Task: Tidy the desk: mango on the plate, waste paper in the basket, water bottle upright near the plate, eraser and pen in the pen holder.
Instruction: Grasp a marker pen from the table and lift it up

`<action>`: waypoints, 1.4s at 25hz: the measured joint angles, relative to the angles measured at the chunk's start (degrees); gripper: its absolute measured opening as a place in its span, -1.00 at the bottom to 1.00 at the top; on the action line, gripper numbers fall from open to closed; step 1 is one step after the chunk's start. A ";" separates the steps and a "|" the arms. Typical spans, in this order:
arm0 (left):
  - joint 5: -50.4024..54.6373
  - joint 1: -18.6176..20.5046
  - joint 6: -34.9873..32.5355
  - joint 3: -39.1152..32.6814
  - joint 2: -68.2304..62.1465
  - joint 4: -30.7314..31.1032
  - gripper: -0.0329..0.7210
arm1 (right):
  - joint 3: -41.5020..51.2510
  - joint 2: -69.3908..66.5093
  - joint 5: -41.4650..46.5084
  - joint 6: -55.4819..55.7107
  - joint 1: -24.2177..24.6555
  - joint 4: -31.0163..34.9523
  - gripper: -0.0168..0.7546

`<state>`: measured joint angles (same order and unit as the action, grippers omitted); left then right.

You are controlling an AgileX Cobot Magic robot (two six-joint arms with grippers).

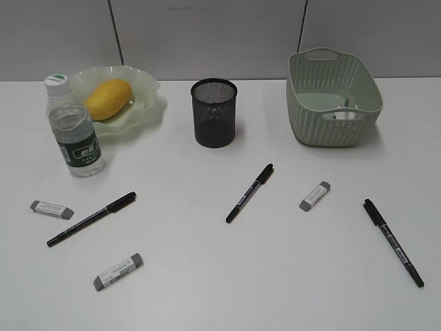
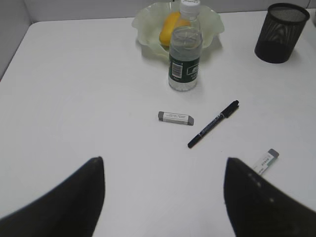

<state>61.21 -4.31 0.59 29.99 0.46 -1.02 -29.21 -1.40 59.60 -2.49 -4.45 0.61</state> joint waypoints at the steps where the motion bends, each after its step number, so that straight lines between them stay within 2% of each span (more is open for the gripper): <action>1: 0.00 0.00 0.00 0.00 0.00 0.00 0.60 | -0.27 -2.10 0.00 0.00 0.00 0.00 0.11; 19: 0.00 0.00 0.00 -0.05 0.00 0.00 0.60 | -20.70 -63.03 -1.72 0.66 0.00 2.54 0.11; 27: 0.00 0.00 0.00 -0.05 0.00 0.00 0.60 | -21.82 -84.32 -9.75 -1.59 0.00 8.87 0.11; 35: 0.00 0.00 0.00 -0.05 0.00 0.00 0.60 | -23.55 -99.62 -16.07 -4.26 -0.13 9.70 0.11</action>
<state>61.21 -4.31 0.59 29.94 0.46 -1.02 -52.75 -101.02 43.53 -6.75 -4.58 10.31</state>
